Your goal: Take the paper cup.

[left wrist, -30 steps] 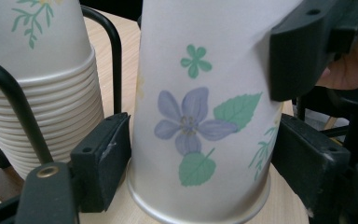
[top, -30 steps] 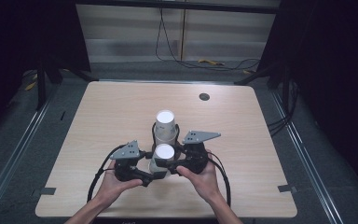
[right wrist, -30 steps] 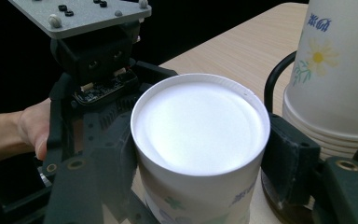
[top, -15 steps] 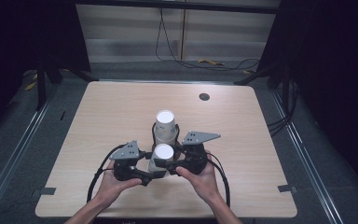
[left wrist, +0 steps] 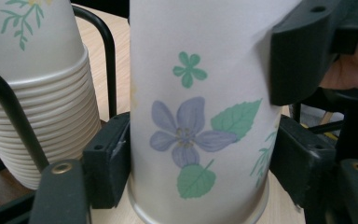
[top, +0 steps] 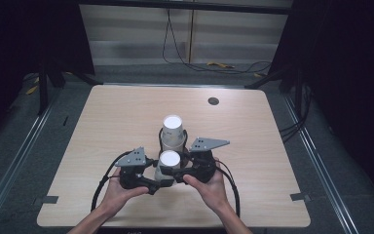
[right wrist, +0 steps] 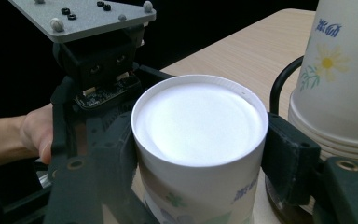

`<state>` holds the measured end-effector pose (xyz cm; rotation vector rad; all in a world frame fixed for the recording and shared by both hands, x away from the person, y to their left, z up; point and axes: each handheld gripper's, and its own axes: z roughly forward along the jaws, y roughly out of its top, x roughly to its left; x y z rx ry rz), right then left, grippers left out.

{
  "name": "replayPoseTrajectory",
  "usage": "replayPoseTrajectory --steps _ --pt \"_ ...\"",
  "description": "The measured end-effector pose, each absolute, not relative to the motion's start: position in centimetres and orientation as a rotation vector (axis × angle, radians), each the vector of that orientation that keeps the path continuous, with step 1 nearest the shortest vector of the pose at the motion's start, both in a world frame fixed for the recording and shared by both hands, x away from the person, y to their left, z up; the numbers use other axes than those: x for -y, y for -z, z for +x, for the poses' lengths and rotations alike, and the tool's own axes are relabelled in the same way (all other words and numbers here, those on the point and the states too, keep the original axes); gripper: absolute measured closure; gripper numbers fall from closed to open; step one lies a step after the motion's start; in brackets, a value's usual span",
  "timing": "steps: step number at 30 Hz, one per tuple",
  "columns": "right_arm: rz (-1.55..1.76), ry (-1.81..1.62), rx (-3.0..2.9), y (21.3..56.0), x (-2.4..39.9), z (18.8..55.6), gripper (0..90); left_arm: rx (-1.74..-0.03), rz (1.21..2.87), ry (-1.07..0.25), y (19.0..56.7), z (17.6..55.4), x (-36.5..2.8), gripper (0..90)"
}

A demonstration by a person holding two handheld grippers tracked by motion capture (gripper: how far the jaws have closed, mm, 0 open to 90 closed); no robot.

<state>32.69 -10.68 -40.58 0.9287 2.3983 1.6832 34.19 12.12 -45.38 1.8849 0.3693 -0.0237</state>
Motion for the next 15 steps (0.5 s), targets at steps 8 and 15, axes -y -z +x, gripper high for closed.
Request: replayPoseTrajectory --steps 8,15 --pt "0.947 -1.661 -2.427 40.66 10.76 32.95 25.5 -0.374 1.93 0.037 45.37 34.23 -12.23 29.3" --pt "0.931 -1.682 -2.412 40.16 11.59 32.88 22.5 -0.4 1.934 0.066 45.33 34.65 -12.76 28.9"
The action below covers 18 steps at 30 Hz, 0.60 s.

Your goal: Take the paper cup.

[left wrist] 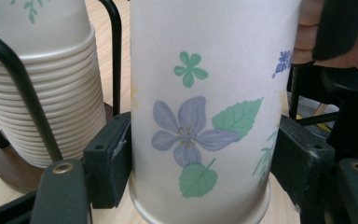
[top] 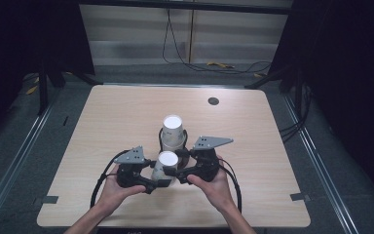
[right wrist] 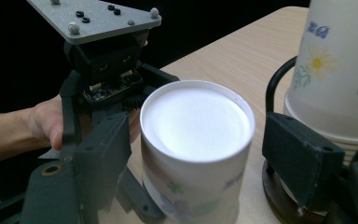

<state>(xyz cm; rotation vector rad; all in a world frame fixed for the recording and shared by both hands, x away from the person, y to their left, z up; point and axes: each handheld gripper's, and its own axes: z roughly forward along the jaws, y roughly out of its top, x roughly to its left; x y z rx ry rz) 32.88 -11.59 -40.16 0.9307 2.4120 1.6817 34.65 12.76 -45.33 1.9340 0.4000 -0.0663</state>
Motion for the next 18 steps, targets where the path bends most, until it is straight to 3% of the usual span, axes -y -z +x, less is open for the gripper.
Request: replayPoseTrajectory --steps 18 --pt "0.94 -1.64 -2.423 39.9 13.4 32.5 21.1 -0.43 1.964 0.084 44.6 35.3 -13.4 29.4"
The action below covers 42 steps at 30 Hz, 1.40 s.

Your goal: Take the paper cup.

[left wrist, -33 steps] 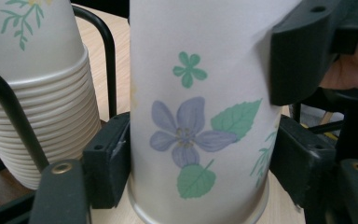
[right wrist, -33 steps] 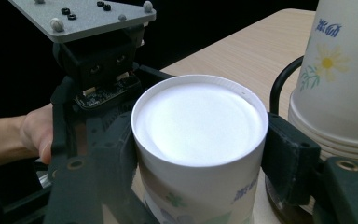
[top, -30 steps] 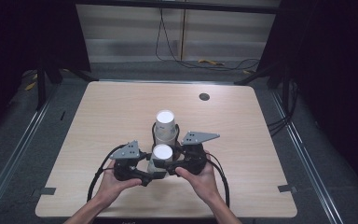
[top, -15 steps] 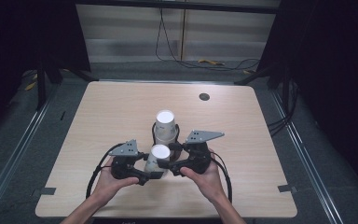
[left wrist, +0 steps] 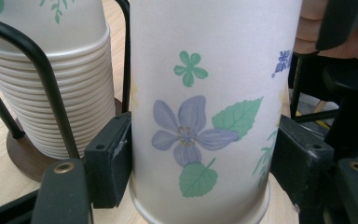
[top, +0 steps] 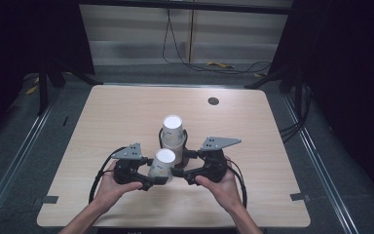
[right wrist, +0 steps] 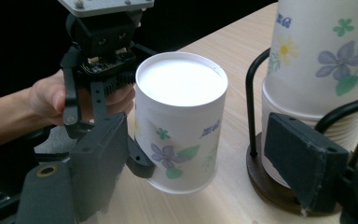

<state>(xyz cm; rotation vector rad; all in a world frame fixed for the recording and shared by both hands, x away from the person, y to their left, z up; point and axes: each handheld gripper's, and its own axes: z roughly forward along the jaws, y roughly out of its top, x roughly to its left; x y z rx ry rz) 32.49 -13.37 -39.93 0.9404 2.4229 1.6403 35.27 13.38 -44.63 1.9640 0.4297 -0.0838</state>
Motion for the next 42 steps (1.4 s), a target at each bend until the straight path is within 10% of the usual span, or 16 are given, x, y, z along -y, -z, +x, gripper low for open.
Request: replayPoseTrajectory --steps 42 --pt "0.867 -1.404 -2.752 40.9 13.9 33.2 25.9 -0.291 2.295 0.032 43.7 35.4 -11.5 30.5"
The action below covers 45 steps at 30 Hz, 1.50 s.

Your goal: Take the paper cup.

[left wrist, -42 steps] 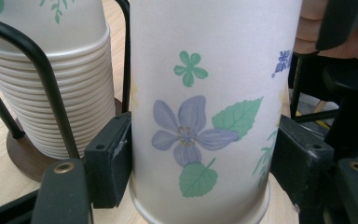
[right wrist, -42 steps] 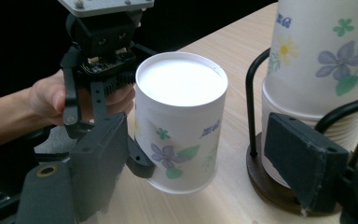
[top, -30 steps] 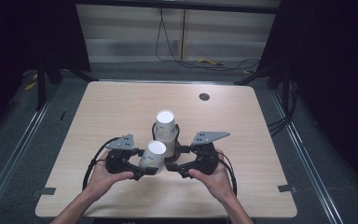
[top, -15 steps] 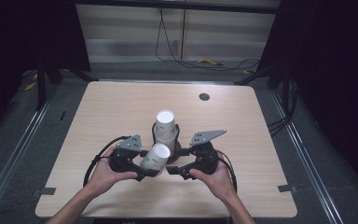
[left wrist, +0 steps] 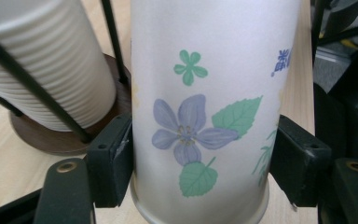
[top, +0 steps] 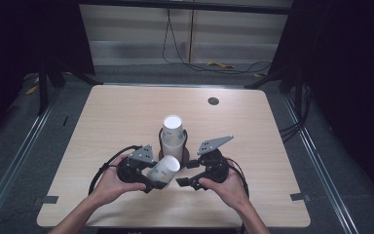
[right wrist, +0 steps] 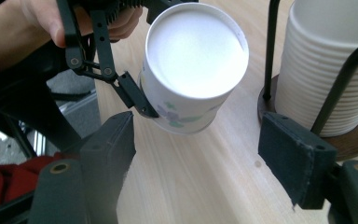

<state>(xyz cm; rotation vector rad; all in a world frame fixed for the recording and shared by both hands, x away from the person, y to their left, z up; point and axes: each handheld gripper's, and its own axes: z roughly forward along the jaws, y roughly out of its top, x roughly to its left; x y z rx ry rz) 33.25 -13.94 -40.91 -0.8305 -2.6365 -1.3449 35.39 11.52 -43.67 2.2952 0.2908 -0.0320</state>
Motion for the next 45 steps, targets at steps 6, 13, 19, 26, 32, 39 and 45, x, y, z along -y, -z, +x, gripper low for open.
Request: replayPoseTrajectory --steps 6,13,19,26,32,39,45 --pt "-0.831 1.281 2.675 40.9 13.6 33.4 24.5 -0.258 2.362 0.008 43.7 35.0 -11.0 30.4" --pt "-0.794 1.193 2.723 40.9 13.1 33.6 25.1 -0.249 2.391 0.017 43.8 34.8 -11.0 30.5" --pt "-0.753 1.072 2.762 40.7 12.4 33.7 24.4 -0.233 2.416 0.0 43.8 34.5 -10.9 30.5" --pt "-0.78 0.96 2.795 41.0 11.7 34.0 20.8 -0.207 2.472 -0.01 43.8 34.5 -10.8 30.6" --pt "-0.786 0.932 2.796 40.8 11.6 34.3 19.5 -0.181 2.496 -0.039 43.4 34.6 -10.4 30.9" --pt "-0.753 0.875 2.764 41.1 11.4 34.5 20.9 -0.158 2.526 -0.038 43.4 34.6 -9.6 30.9" --pt "-0.762 0.838 2.76 41.3 11.4 34.8 18.2 -0.149 2.541 -0.042 43.5 34.7 -9.4 30.9"
